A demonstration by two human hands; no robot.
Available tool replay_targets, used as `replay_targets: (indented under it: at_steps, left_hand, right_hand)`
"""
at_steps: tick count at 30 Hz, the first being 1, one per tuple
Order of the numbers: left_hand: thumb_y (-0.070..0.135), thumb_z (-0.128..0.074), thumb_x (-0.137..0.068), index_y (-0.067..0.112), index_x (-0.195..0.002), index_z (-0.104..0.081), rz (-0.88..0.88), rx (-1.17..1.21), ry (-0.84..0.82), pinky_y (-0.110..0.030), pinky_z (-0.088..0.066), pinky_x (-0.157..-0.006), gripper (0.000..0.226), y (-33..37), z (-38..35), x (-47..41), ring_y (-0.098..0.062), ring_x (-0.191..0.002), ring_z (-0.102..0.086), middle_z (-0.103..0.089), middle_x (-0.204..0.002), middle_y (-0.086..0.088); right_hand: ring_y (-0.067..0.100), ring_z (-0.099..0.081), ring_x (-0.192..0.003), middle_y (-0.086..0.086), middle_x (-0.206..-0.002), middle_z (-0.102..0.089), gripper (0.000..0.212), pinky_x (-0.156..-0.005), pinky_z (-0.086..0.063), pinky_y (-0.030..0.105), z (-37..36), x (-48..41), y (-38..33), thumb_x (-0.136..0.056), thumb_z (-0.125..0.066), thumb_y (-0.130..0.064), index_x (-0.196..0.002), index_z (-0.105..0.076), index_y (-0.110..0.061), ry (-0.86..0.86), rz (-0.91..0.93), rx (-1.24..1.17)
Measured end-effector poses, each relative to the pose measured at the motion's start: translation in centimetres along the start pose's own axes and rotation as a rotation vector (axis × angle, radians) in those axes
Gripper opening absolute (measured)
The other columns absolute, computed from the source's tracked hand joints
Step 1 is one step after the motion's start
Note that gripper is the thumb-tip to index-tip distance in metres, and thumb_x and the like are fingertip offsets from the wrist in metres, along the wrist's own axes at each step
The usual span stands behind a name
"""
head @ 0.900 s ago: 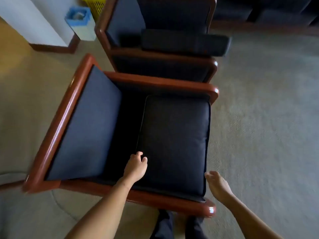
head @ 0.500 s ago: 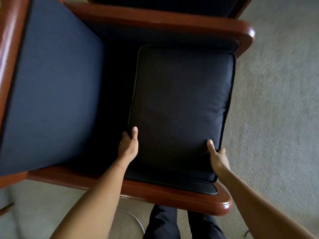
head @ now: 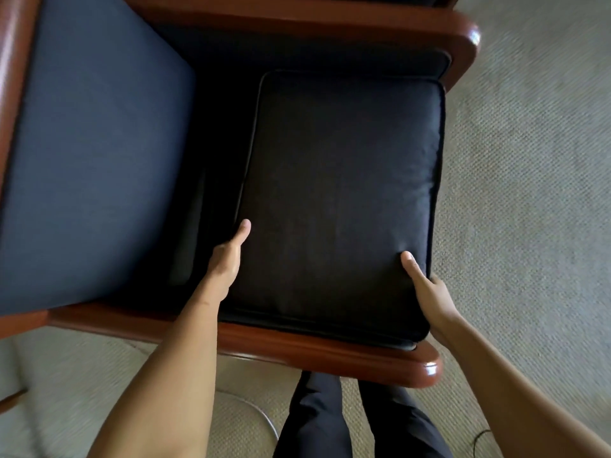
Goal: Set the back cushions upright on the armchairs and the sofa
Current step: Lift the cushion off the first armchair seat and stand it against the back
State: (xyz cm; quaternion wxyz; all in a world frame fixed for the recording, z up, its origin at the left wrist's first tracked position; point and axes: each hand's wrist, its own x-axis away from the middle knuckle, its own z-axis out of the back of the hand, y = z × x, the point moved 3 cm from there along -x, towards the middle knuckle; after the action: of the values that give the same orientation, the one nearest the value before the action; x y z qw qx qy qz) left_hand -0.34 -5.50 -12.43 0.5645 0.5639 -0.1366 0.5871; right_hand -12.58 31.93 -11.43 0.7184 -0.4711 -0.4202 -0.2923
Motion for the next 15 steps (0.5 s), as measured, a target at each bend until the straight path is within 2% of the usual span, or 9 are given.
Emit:
replay_targets:
  at_steps: [2, 4, 7, 10, 13, 15]
  left_hand:
    - [0.087, -0.064, -0.078, 0.016, -0.159, -0.047, -0.009, -0.019, -0.031, -0.032, -0.026, -0.113, 0.109, 1.6, 1.1, 2.5, -0.021, -0.154, -0.037, -0.044, -0.167, -0.003]
    - [0.089, -0.069, -0.072, 0.016, -0.161, -0.043, -0.014, -0.079, -0.064, -0.037, -0.024, -0.120, 0.118, 3.5, 2.3, 5.1, -0.023, -0.156, -0.034, -0.039, -0.169, -0.004]
    - [0.087, -0.074, -0.069, 0.016, -0.163, -0.040, -0.026, -0.171, -0.122, -0.047, -0.017, -0.126, 0.122, 6.4, 4.1, 9.4, -0.025, -0.159, -0.027, -0.032, -0.173, -0.005]
    - [0.080, -0.074, -0.077, 0.020, -0.158, -0.048, -0.090, -0.237, -0.165, -0.048, -0.019, -0.125, 0.104, 8.9, 5.5, 13.3, -0.025, -0.159, -0.027, -0.035, -0.171, -0.004]
    - [0.067, -0.074, -0.086, 0.023, -0.148, -0.062, -0.155, -0.234, -0.121, -0.041, -0.029, -0.117, 0.077, 11.7, 7.3, 16.7, -0.027, -0.151, -0.043, -0.051, -0.161, -0.003]
    - [0.056, -0.074, -0.087, 0.025, -0.134, -0.073, -0.177, -0.189, -0.085, -0.040, -0.037, -0.117, 0.057, 13.9, 8.4, 18.7, -0.028, -0.136, -0.058, -0.065, -0.148, -0.003]
  right_hand:
    - [0.022, -0.076, -0.106, 0.003, -0.114, -0.080, 0.095, -0.103, -0.057, 0.044, 0.7, 2.4, -1.0, -0.065, -0.079, -0.083, -0.130, -0.068, -0.014, -0.024, 0.017, -0.030]
    - [0.023, -0.075, -0.108, 0.004, -0.118, -0.078, 0.095, -0.103, -0.056, 0.044, 1.3, 5.0, -2.4, -0.070, -0.077, -0.081, -0.136, -0.064, -0.013, -0.046, 0.042, -0.038]
    - [0.024, -0.075, -0.107, 0.004, -0.119, -0.078, 0.081, -0.100, -0.056, 0.041, 2.4, 8.9, -4.7, -0.083, -0.072, -0.070, -0.141, -0.059, -0.015, -0.097, 0.086, -0.060]
    - [0.028, -0.071, -0.114, 0.007, -0.127, -0.074, 0.069, -0.103, -0.054, 0.046, 3.7, 12.7, -7.0, -0.093, -0.067, -0.059, -0.146, -0.053, -0.018, -0.151, 0.108, -0.093]
    - [0.025, -0.075, -0.103, 0.006, -0.117, -0.078, 0.051, -0.078, -0.057, 0.036, 5.1, 16.6, -10.0, -0.099, -0.059, -0.055, -0.139, -0.060, -0.023, -0.195, 0.177, -0.078]
    - [0.021, -0.078, -0.094, 0.003, -0.111, -0.080, 0.047, -0.068, -0.058, 0.032, 5.9, 18.7, -12.2, -0.101, -0.055, -0.052, -0.140, -0.060, -0.026, -0.207, 0.237, -0.102]
